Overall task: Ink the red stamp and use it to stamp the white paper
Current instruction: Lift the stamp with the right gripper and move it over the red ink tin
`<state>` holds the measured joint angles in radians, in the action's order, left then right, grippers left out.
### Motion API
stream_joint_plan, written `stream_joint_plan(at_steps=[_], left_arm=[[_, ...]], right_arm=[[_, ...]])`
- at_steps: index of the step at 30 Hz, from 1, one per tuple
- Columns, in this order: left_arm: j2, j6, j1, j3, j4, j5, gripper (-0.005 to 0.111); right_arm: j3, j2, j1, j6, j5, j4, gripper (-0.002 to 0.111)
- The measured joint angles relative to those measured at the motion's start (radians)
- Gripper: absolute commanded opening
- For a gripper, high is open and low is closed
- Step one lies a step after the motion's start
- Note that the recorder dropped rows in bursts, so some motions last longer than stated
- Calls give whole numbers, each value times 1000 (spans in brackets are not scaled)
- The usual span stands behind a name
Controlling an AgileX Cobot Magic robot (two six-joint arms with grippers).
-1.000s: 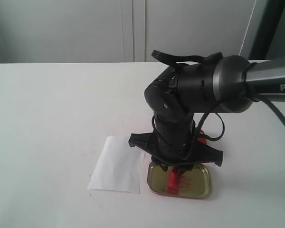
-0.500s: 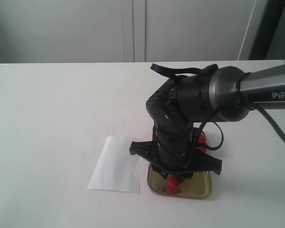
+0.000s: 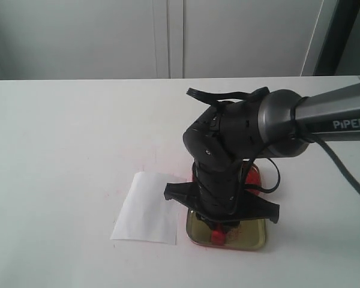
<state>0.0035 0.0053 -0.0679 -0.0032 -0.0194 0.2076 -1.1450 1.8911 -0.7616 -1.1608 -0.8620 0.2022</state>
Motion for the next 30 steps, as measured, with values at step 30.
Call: stream_joint_plan(at_steps=[30], left_arm=[[0, 0, 0, 0, 0, 0, 0]], right_arm=[[0, -94, 0, 23, -13, 51, 0]])
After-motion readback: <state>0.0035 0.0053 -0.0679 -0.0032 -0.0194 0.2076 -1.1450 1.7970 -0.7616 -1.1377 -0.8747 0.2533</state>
